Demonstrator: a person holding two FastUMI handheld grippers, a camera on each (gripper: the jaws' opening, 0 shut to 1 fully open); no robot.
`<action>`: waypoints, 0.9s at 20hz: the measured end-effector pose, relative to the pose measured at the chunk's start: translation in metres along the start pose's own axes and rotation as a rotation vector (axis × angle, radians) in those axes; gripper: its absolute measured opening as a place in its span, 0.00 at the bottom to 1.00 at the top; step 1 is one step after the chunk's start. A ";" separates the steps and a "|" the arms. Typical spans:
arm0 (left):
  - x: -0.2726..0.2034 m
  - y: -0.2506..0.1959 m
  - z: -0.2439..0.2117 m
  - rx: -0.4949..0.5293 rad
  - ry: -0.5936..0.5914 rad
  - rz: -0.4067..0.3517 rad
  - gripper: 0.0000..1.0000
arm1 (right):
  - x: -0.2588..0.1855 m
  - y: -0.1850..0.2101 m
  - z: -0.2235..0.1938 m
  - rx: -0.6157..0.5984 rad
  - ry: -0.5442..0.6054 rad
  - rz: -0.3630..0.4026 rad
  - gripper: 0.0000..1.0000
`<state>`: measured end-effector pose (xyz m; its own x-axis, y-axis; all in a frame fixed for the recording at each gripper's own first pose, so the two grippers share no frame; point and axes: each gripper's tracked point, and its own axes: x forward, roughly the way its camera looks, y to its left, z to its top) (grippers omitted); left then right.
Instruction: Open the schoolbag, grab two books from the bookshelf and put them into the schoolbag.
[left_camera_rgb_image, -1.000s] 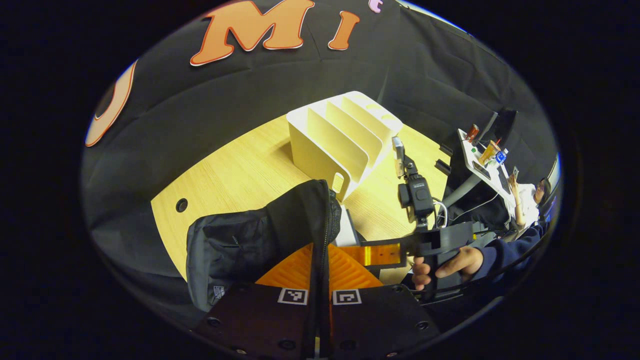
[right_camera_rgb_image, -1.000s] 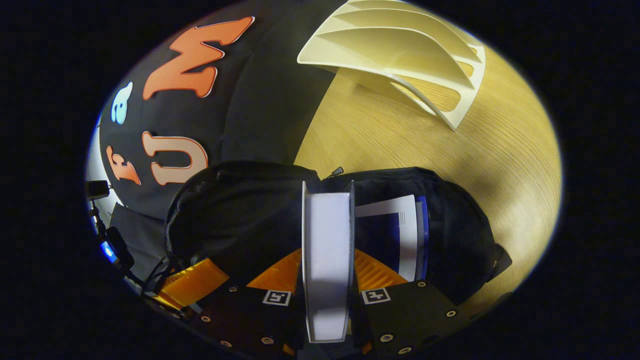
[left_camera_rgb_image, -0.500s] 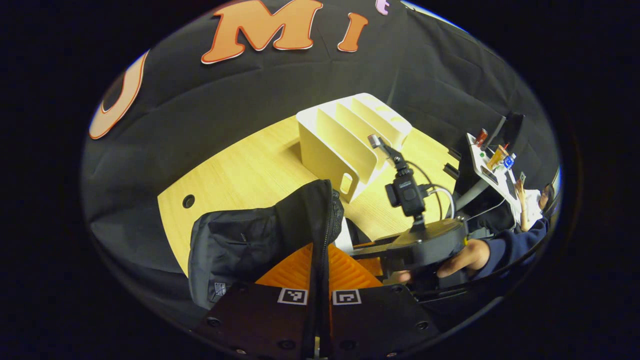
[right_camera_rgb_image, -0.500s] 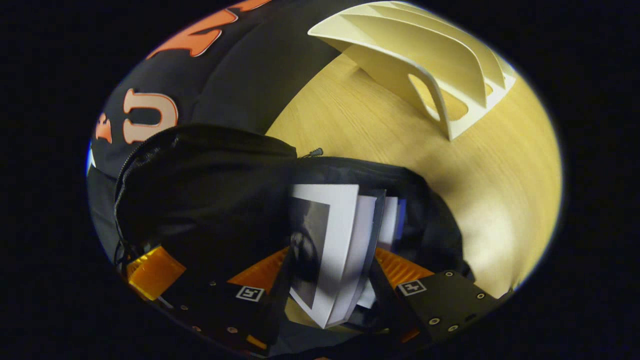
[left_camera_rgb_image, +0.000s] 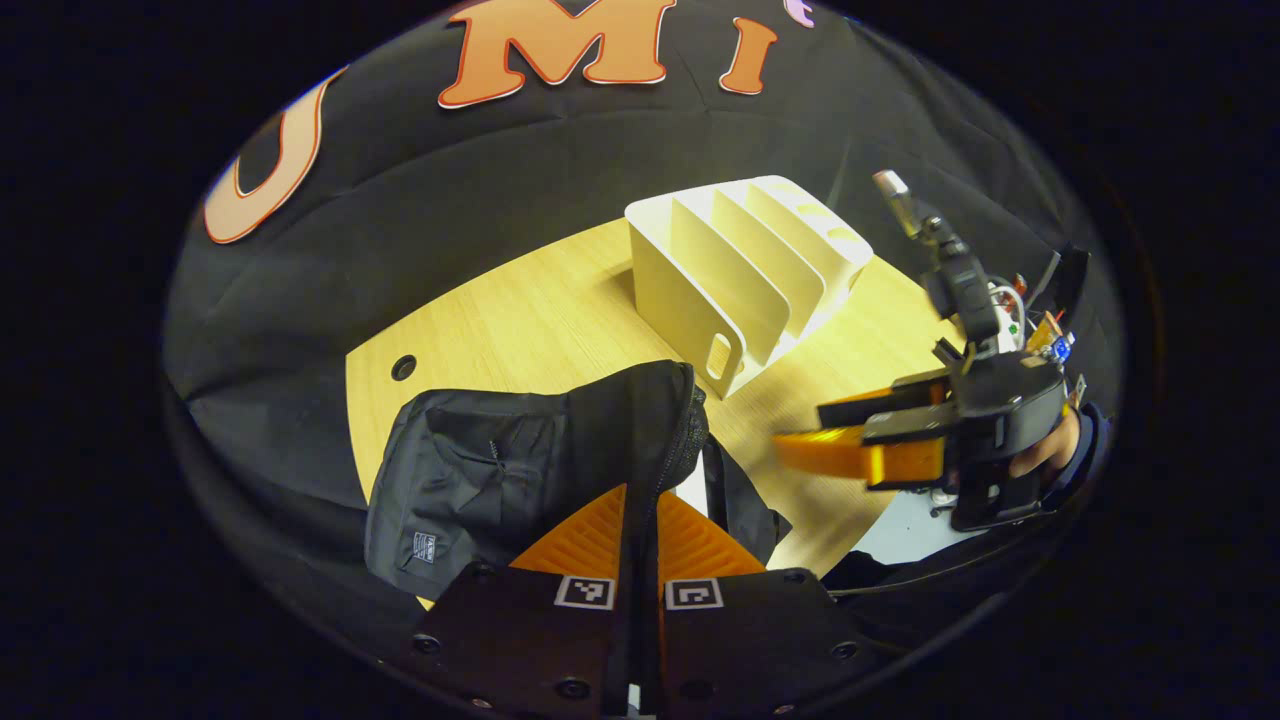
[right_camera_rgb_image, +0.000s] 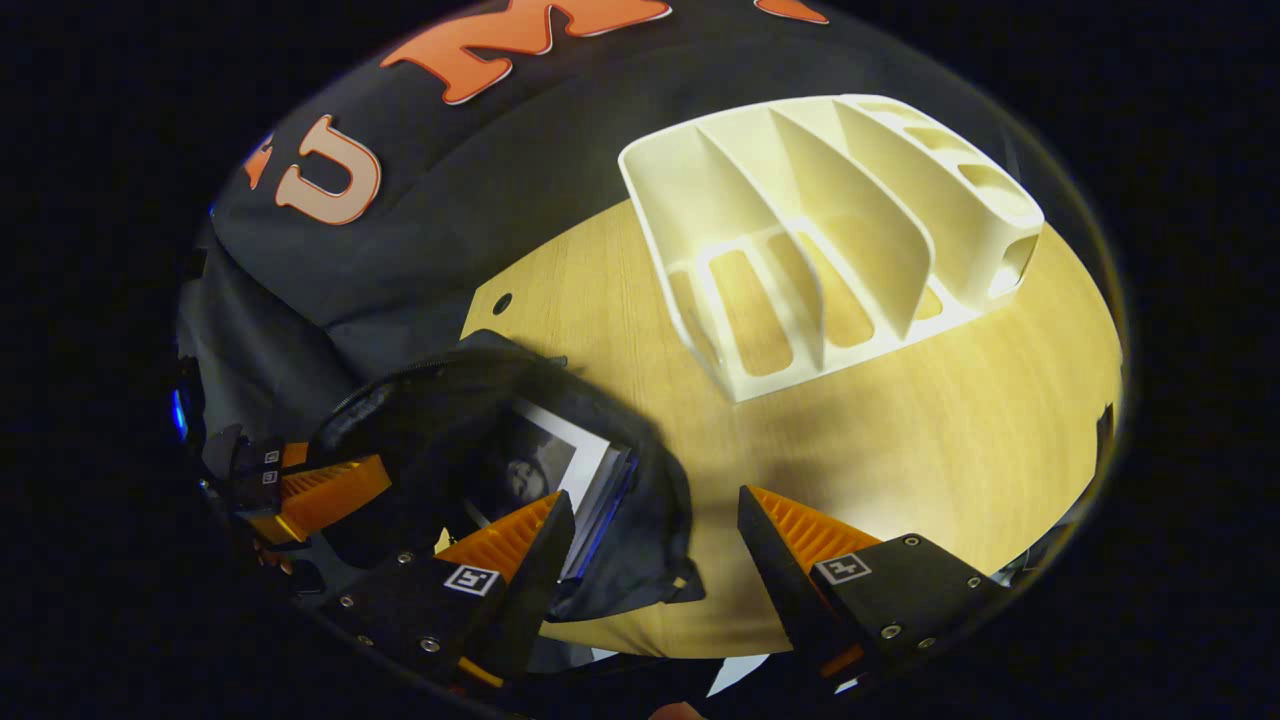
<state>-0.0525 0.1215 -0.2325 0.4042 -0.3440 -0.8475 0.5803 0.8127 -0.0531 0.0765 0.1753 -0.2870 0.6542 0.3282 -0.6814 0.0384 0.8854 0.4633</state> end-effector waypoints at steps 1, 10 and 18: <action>0.002 -0.003 -0.001 -0.011 0.007 0.016 0.05 | -0.007 -0.012 0.007 -0.016 -0.025 -0.020 0.98; 0.017 -0.056 -0.004 -0.054 0.045 0.090 0.26 | -0.112 -0.120 0.101 -0.148 -0.268 -0.207 0.99; -0.012 -0.121 0.067 -0.095 -0.158 0.178 0.72 | -0.193 -0.135 0.174 -0.303 -0.530 -0.208 0.98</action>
<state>-0.0800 -0.0045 -0.1805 0.6039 -0.2551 -0.7551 0.4244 0.9049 0.0337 0.0767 -0.0652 -0.1199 0.9434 0.0009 -0.3317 0.0404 0.9922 0.1177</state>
